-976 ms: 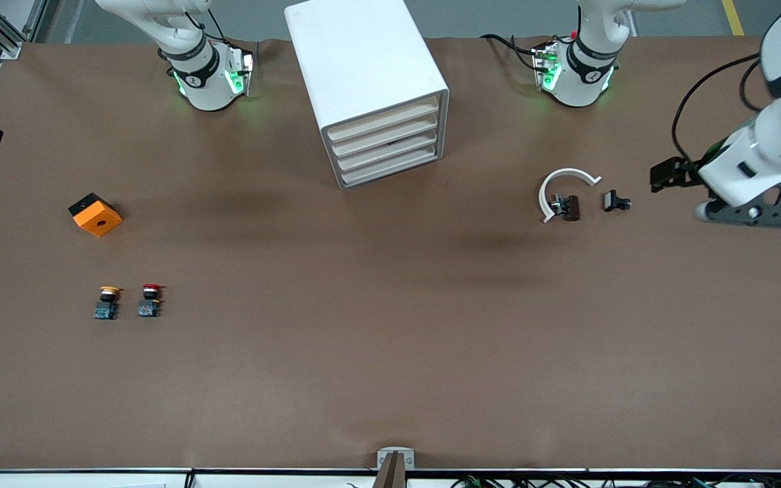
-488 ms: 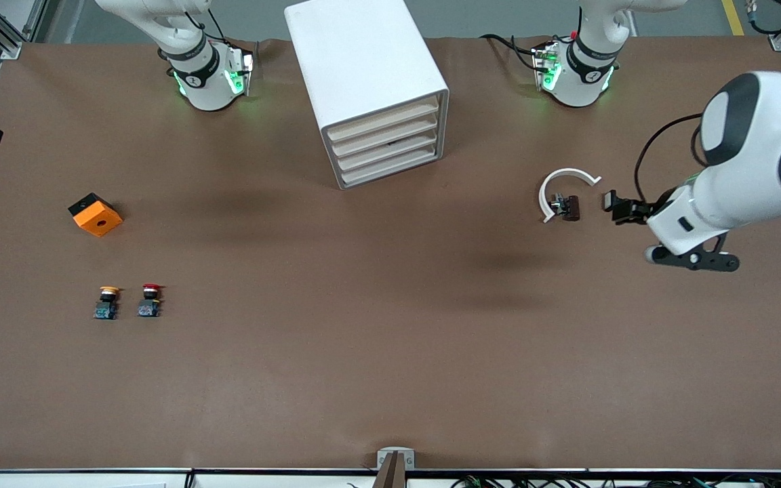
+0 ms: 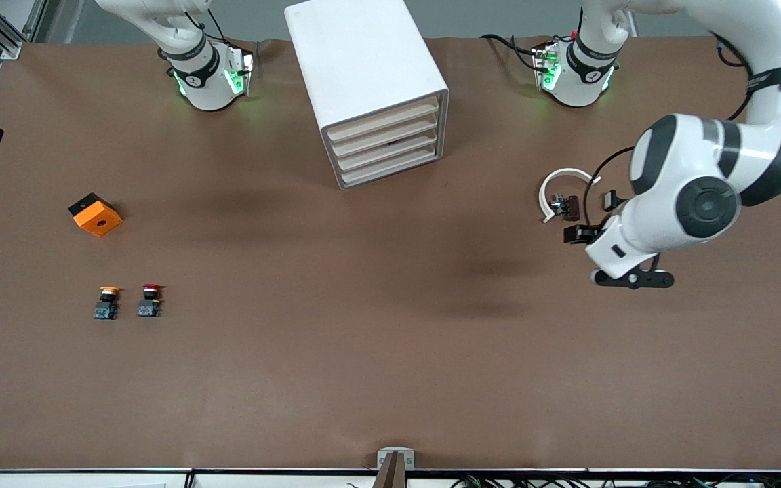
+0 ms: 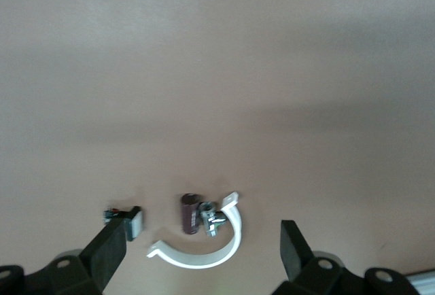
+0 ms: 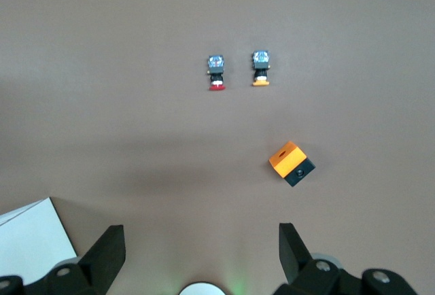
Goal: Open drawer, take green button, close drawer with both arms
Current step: 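Reach the left gripper to the drawer handle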
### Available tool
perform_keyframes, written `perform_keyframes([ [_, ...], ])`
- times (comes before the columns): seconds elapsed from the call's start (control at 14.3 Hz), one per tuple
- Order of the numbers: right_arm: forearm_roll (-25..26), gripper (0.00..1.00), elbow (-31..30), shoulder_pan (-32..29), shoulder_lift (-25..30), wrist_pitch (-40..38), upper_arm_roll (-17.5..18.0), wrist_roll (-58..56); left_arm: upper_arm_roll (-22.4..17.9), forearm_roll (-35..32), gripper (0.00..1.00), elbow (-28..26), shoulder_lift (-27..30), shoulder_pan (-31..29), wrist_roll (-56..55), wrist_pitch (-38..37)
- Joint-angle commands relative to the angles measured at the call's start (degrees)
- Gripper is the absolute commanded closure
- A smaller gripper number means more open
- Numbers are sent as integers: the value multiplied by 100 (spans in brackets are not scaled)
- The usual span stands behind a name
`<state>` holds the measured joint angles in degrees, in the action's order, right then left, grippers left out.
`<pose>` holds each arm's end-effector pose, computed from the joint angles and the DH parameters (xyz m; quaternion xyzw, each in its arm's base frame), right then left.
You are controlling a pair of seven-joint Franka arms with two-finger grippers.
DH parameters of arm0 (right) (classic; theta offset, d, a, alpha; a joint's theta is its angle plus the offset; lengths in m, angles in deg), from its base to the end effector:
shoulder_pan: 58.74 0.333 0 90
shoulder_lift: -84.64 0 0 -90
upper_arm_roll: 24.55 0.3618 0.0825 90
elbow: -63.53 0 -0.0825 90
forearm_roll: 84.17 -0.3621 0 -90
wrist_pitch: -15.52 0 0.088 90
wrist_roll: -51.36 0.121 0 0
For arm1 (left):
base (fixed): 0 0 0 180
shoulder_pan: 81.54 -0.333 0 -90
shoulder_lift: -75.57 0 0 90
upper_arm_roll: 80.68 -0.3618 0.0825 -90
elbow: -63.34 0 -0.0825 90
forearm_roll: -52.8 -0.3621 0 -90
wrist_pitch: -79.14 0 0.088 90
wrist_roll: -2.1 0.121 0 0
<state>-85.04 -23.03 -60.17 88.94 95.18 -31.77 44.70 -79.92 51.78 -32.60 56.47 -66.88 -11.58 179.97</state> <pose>0.4798 -0.0743 0.7053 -0.9995 0.0159 0.0211 0.0152 0.5935 -0.1609 0.4305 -0.9921 0.0177 0.1181 0.0371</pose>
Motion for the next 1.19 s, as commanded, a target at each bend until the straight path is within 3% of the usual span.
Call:
perform_keyframes([
  [0.0, 7, 0, 8, -51, -323, -73, 45, -2, -15, -21, 0, 154, -295, 291, -599, 113],
  [0.07, -10, 0, 51, -59, -629, -73, 45, -11, -15, -21, 0, 224, -383, 335, -749, 104],
  [0.42, -19, 0, 78, -33, -1071, 42, 54, -46, 20, 189, 0, 663, -849, 564, -2197, -97],
  [0.7, -10, 0, 78, -86, -1291, 94, 54, -37, 29, 1031, 0, 989, -1139, 591, -2814, -449],
  [1.12, -72, 0, 60, -103, -1300, 86, 45, -20, 38, 2394, 0, 1156, -1579, 652, -4703, -643],
])
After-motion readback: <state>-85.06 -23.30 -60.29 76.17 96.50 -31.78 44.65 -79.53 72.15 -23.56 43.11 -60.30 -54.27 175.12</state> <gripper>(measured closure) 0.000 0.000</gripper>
